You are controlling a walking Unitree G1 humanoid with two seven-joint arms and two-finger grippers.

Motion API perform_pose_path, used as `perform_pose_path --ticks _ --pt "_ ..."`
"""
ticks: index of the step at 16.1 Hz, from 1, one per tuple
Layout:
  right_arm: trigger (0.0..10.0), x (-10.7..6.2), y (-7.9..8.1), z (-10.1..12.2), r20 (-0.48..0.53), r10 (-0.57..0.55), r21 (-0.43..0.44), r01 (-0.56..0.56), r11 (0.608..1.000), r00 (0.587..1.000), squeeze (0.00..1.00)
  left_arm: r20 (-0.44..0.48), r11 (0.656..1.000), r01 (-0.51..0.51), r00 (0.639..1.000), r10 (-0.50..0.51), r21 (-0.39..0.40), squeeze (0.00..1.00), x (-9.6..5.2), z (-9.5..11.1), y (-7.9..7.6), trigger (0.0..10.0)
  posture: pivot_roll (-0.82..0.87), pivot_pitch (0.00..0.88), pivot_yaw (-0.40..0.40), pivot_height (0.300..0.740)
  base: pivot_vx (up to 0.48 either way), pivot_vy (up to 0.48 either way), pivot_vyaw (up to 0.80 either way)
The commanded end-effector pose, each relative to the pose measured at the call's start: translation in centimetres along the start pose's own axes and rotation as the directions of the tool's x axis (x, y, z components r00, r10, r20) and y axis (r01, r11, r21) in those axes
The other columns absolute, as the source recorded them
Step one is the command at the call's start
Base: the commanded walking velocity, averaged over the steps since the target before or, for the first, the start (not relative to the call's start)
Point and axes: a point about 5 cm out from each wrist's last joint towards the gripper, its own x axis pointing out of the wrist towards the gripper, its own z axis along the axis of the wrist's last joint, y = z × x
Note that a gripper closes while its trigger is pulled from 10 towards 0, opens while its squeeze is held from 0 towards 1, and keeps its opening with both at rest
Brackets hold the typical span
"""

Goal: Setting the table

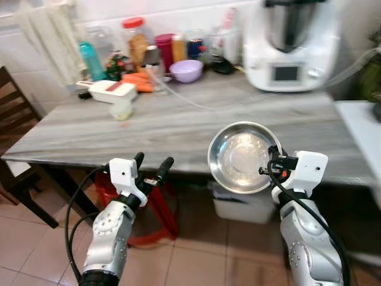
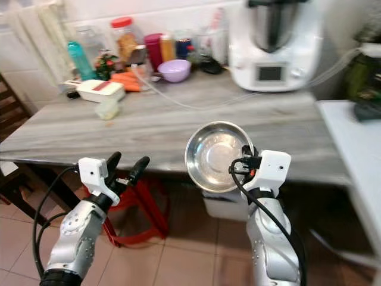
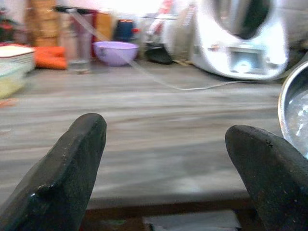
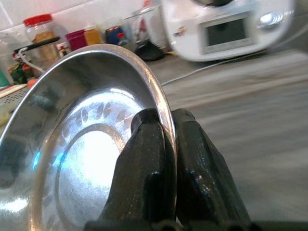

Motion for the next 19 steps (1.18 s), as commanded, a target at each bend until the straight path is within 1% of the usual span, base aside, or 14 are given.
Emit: perform_pose_path --ticks 1,3,4,6,7,8,9,11,12,13,16,17,19 --pt "10.0 0.4 0.9 0.6 0.022 0.029 0.011 -0.03 1.0 0.999 0.0 0.006 1.0 -0.011 1.0 0.01 0.024 0.0 0.0 0.5 0.6 10.0 -0.1 0.0 0.131 0.74 0.48 0.0 0.0" --pt "10.0 0.5 0.8 0.5 0.022 0.02 0.016 -0.021 1.0 1.0 0.0 0.005 1.0 -0.013 1.0 0.013 0.023 0.0 -0.1 0.5 0.6 10.0 -0.1 0.0 0.131 0.74 0.339 0.0 0.0" --pt "10.0 0.5 0.8 0.5 0.019 0.02 0.014 -0.02 1.0 1.0 0.0 -0.001 1.0 -0.007 1.0 0.007 0.013 0.0 -0.5 0.2 0.3 10.0 -0.1 0.0 0.131 0.74 0.0 0.0 0.0" --pt "10.0 0.6 0.7 0.4 0.015 0.014 0.017 -0.014 1.0 1.0 0.0 -0.018 0.999 0.02 1.0 -0.019 0.031 0.0 -1.4 -0.3 0.0 10.0 -0.1 0.0 0.134 0.74 0.0 0.0 0.0" --pt "10.0 0.6 0.6 0.5 0.013 0.011 0.018 -0.011 1.0 1.0 0.0 -0.025 0.999 0.021 0.999 -0.02 0.033 0.0 -1.7 -0.4 0.1 10.0 -0.1 0.0 0.134 0.74 0.0 0.0 0.0" --pt "10.0 0.9 0.4 0.5 0.005 0.002 0.016 -0.002 1.0 1.0 0.0 -0.044 0.999 0.028 0.999 -0.026 0.044 0.0 -2.6 -0.8 0.4 10.0 -0.1 0.0 0.134 0.74 0.0 0.0 0.0" --pt "10.0 1.0 0.2 0.5 0.001 -0.006 0.01 0.006 1.0 1.0 0.0 -0.055 0.998 0.033 0.998 -0.03 0.053 0.0 -3.0 -0.9 0.6 10.0 -0.1 0.0 0.131 0.74 0.0 0.0 0.0" --pt "10.0 1.3 0.0 0.5 -0.005 -0.022 -0.009 0.022 1.0 1.0 0.0 -0.067 0.997 0.052 0.997 -0.048 0.062 0.0 -3.5 -0.9 0.7 10.0 -0.1 0.0 0.129 0.74 0.0 0.0 0.0" --pt "10.0 1.4 -0.1 0.4 -0.011 -0.034 -0.003 0.034 0.999 0.999 0.0 -0.074 0.995 0.069 0.995 -0.063 0.071 0.0 -3.7 -0.9 0.8 10.0 -0.1 0.0 0.127 0.74 0.0 0.0 0.0" --pt "10.0 1.8 -0.3 0.2 -0.034 -0.051 0.025 0.051 0.998 0.998 0.0 -0.083 0.99 0.114 0.991 -0.107 0.082 0.0 -4.0 -0.8 0.7 10.0 -0.1 0.0 0.123 0.74 0.0 0.0 0.0" --pt "10.0 2.5 -0.1 -0.5 -0.125 -0.052 0.063 0.06 0.996 0.991 0.0 -0.095 0.979 0.188 0.979 -0.181 0.073 0.0 -4.4 -0.7 0.3 10.0 -0.1 0.0 0.121 0.74 0.0 0.0 0.0" --pt "10.0 3.0 0.5 -0.6 -0.163 -0.033 0.077 0.046 0.996 0.986 0.0 -0.101 0.972 0.221 0.972 -0.213 0.074 0.0 -4.4 -0.6 0.0 10.0 -0.1 0.0 0.122 0.74 0.0 0.0 0.0" --pt "10.0 3.8 0.9 -0.9 -0.219 -0.034 0.085 0.054 0.995 0.975 0.0 -0.102 0.967 0.248 0.965 -0.241 0.061 0.0 -4.4 -0.6 -0.3 10.0 -0.1 0.0 0.124 0.74 0.0 0.0 0.0"
